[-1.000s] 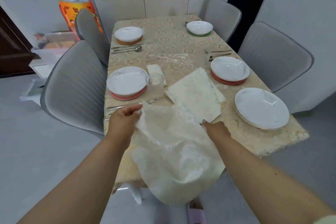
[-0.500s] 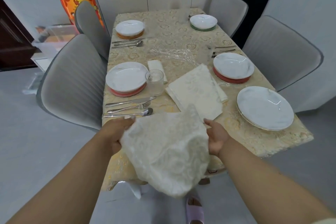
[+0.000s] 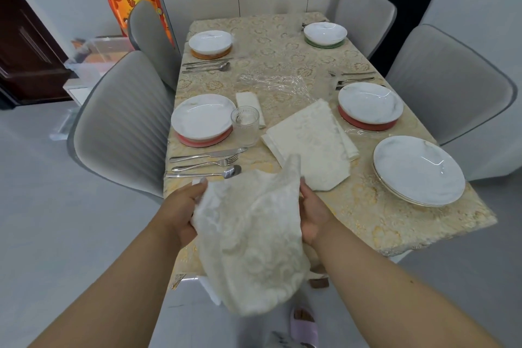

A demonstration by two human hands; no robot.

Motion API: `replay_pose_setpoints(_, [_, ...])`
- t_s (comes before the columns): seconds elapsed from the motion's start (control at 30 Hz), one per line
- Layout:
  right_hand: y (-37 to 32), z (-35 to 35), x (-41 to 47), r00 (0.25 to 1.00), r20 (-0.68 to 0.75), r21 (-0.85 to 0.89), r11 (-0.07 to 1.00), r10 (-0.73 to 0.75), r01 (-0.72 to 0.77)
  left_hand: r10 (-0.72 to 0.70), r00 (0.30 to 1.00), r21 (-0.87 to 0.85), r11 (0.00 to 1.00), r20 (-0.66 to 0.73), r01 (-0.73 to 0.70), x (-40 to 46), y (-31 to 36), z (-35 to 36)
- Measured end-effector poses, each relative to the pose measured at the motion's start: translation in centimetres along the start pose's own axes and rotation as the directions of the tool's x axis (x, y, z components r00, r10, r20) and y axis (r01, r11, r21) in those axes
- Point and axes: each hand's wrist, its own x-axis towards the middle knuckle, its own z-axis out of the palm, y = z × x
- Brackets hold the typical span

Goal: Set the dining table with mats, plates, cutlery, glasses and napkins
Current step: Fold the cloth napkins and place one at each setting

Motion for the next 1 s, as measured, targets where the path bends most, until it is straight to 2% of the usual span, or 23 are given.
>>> replay_pose_setpoints(0.13, [0.5,1.7,1.2,0.988,-0.100,-0.337,0.938,-0.117,0.077,0.099,0.995,0.148,0.984,-0.009,-0.097,-0.6,-1.0,2.3])
replay_pose_setpoints(0.2, [1.3,2.8,1.6,0.993,-0.066,-0.466,0.883,-0.096,0.055,0.109,0.994,0.170,0.980,0.001,-0.107,-1.1,-1.6,3.9])
replay_pose_setpoints(0.3, [1.6,3.1,1.9,0.998,-0.003,-0.459,0.887,-0.057,0.049,0.120,0.989,0.135,0.985,-0.088,-0.108,-1.0,-2.3,4.6])
replay_pose_setpoints(0.37, [1.4,2.7,1.9,0.992,-0.044,-0.426,0.900,-0.122,0.092,0.123,0.986,0.115,0.987,-0.115,-0.110,-0.6,-2.3,4.5])
replay_pose_setpoints(0.43, [1.3,1.8,2.0,0.960,-0.131,-0.551,0.823,-0.247,0.136,0.118,0.990,0.091,0.990,-0.075,-0.111,-0.7,-2.1,4.5])
replay_pose_setpoints(0.5, [1.2,0.6,1.9,0.944,-0.181,-0.689,0.720,-0.276,0.079,0.111,0.994,0.038,0.993,-0.004,-0.111,-1.3,-1.7,4.9])
replay_pose_setpoints(0.57, [1.2,-0.2,1.6,0.967,-0.185,-0.621,0.784,-0.176,0.024,0.109,0.993,-0.011,0.994,0.055,-0.109,-1.8,-1.3,5.2])
replay_pose_setpoints(0.63, [1.2,-0.1,1.1,0.988,-0.086,-0.482,0.874,-0.126,0.070,0.118,0.989,-0.036,0.993,0.091,-0.115,-2.1,-0.9,5.5])
replay_pose_setpoints(0.7, [0.9,0.2,1.0,0.980,-0.010,-0.410,0.895,-0.197,0.176,0.141,0.985,-0.050,0.989,0.103,-0.136,-2.2,-0.5,5.7])
replay_pose_setpoints(0.77, [0.3,0.4,1.2,0.955,-0.033,-0.410,0.875,-0.295,0.257,0.173,0.981,-0.056,0.984,0.082,-0.169,-2.0,-0.1,5.7])
replay_pose_setpoints(0.87, [-1.0,0.4,1.0,0.901,-0.102,-0.534,0.788,-0.421,0.307,0.214,0.977,-0.058,0.975,0.019,-0.213,-1.4,0.3,4.9])
replay_pose_setpoints(1.0, [-2.8,0.6,0.9,0.795,-0.061,-0.812,0.492,-0.604,0.313,0.217,0.976,-0.021,0.976,-0.031,-0.217,-0.9,0.3,4.2])
